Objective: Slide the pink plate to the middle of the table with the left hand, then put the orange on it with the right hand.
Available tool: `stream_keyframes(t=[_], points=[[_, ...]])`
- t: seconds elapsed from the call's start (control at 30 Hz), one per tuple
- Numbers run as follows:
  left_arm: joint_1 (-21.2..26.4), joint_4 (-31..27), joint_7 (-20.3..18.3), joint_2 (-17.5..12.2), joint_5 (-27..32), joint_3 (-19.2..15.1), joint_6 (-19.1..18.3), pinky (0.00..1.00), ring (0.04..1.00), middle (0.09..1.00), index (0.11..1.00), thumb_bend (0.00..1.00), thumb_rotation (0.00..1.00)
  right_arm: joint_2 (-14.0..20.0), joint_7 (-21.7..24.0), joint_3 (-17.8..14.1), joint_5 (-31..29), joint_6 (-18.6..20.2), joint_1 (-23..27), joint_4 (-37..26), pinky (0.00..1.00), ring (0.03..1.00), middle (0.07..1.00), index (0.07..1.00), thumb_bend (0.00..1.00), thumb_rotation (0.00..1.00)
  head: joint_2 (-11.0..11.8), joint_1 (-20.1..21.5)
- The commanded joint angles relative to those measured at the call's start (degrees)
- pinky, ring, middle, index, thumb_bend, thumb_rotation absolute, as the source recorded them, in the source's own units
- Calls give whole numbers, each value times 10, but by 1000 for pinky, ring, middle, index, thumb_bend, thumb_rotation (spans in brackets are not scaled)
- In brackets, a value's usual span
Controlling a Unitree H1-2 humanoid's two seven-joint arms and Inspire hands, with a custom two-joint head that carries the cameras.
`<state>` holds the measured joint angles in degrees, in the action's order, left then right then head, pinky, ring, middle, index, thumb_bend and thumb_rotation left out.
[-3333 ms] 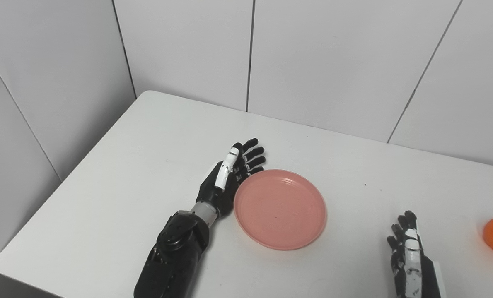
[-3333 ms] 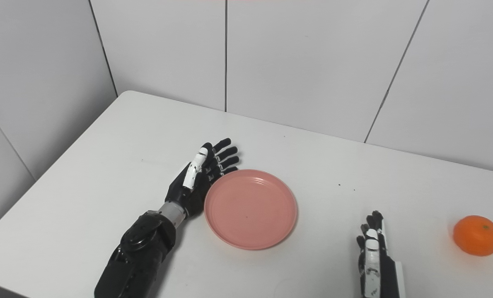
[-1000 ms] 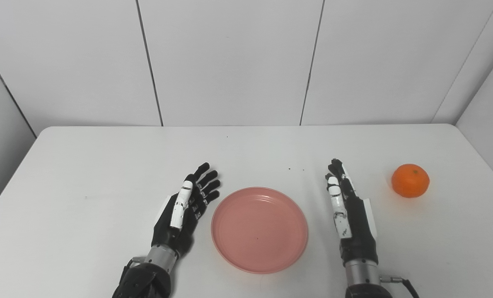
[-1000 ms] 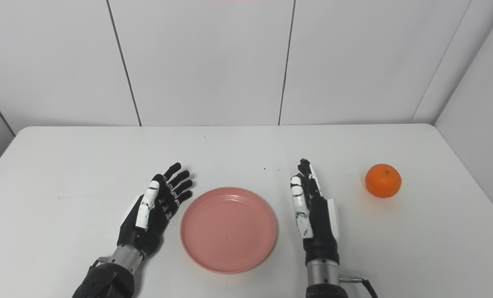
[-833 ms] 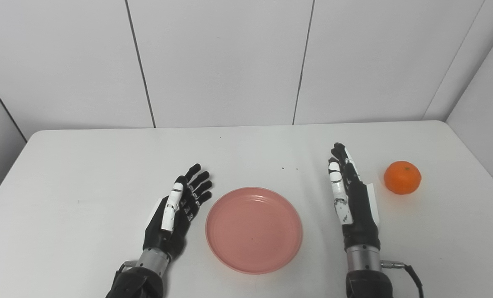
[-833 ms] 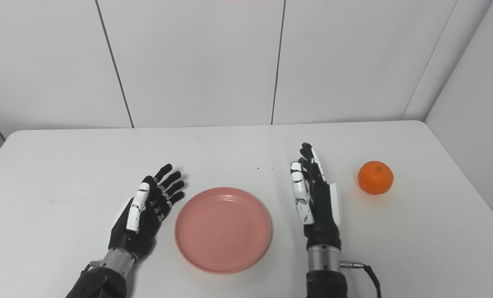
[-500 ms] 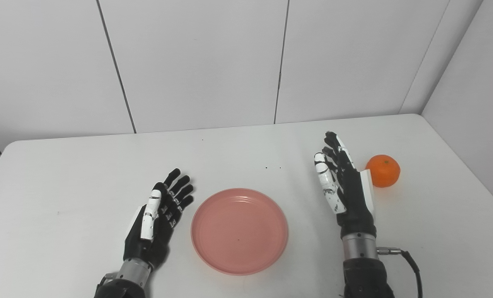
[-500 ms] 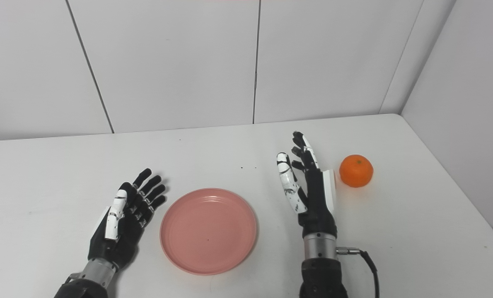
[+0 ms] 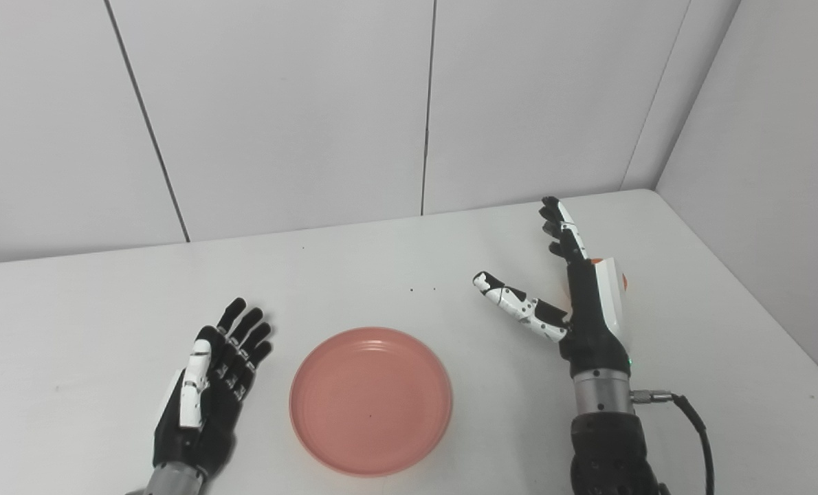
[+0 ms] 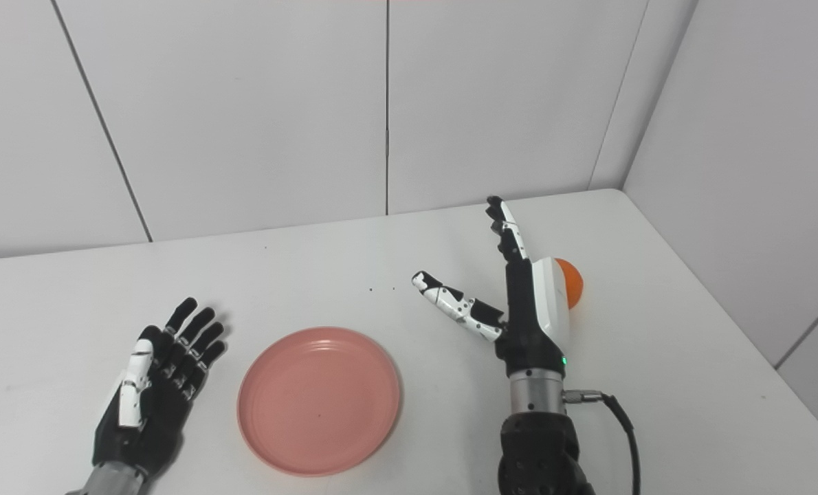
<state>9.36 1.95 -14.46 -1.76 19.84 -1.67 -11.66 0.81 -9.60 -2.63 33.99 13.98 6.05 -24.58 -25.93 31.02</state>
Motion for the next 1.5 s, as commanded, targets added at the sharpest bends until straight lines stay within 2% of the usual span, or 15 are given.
stream_keyframes(t=[0.0,0.33,0.53,0.8,1.07,1.23,1.47], points=[[-17,32,1,-9,0,-4,-15,978,940,937,930,330,1000,17,0,-5,31,10,18,-21,850,903,921,940,888,429,0,3],[-15,39,-1,-15,8,-5,-12,997,957,950,941,324,1000,61,6,-5,118,34,22,-7,784,885,933,945,918,388,9,21],[-16,37,-5,-15,7,-3,-10,1000,965,960,955,326,1000,90,32,-16,175,67,27,5,731,875,945,961,942,421,8,23],[-19,26,-1,-15,6,-2,-19,999,962,958,950,317,1000,123,49,-33,170,75,30,25,733,882,939,956,977,443,0,27],[-19,17,1,-17,10,-3,-28,998,963,958,948,323,1000,151,78,-35,180,100,39,58,726,869,918,940,986,491,-7,26],[-20,7,5,-17,14,-6,-42,997,961,957,948,318,1000,160,94,-38,181,119,47,66,743,873,916,941,977,492,-21,31],[-22,-7,12,-17,15,-8,-56,982,948,948,941,318,1000,172,130,-45,184,129,61,80,744,877,920,946,990,512,-29,35]])
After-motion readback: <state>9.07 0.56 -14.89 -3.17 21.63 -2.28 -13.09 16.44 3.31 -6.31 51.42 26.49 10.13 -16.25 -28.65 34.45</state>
